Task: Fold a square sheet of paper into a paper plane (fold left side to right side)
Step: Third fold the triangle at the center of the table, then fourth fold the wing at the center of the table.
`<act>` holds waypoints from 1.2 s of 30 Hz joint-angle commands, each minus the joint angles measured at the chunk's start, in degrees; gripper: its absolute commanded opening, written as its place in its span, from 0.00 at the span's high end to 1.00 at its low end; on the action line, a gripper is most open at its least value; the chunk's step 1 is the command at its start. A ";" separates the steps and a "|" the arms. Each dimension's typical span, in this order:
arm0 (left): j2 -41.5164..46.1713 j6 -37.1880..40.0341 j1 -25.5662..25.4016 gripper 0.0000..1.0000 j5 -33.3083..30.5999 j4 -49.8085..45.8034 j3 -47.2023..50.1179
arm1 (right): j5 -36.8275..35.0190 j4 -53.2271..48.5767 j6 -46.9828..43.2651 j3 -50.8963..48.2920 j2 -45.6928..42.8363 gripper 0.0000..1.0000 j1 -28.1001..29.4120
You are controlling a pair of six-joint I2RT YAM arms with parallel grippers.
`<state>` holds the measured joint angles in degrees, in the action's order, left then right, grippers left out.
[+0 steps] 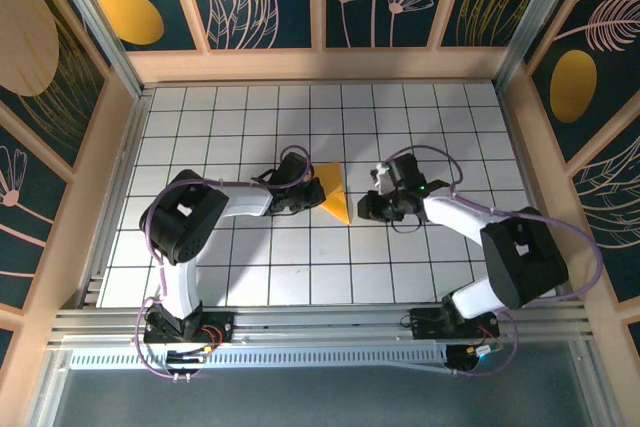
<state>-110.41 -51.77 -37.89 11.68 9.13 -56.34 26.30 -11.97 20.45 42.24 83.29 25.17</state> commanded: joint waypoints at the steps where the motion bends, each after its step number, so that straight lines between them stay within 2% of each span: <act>1: -4.24 1.63 0.55 1.00 -2.75 -8.03 -1.48 | -2.53 2.59 -3.79 1.29 -0.84 0.73 -2.38; 2: -4.36 1.74 0.57 1.00 -2.41 -8.07 -2.27 | -2.83 4.20 -4.39 1.40 -0.48 0.71 -2.76; 5: -3.00 2.29 0.83 0.91 -1.13 -6.39 -3.44 | -3.34 9.29 -6.77 1.83 1.56 0.66 -2.79; 9: 0.74 3.74 1.82 0.76 0.00 -5.44 -4.57 | 0.15 14.17 -10.71 3.73 6.10 0.65 -2.29; 14: 6.93 3.48 5.33 0.67 0.91 -3.83 -1.98 | 4.21 16.73 -13.96 7.68 12.86 0.64 -0.80; 18: 10.20 3.07 8.62 0.64 1.41 -3.29 1.81 | 7.19 18.54 -14.76 10.94 18.02 0.63 0.76; 25: 11.76 2.94 11.07 0.61 2.73 -2.63 5.48 | 7.80 18.82 -14.82 14.60 23.31 0.64 2.84; 32: 10.64 2.69 12.18 0.59 3.87 -2.27 5.38 | 5.07 16.83 -15.60 14.31 22.39 0.64 2.95; 36: 10.37 2.70 12.25 0.59 4.01 -2.09 5.35 | 3.19 18.46 -14.75 12.36 20.10 0.58 2.38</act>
<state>-99.31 -49.10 -26.13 14.55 6.44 -50.89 31.40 5.63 6.28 55.35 106.13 27.86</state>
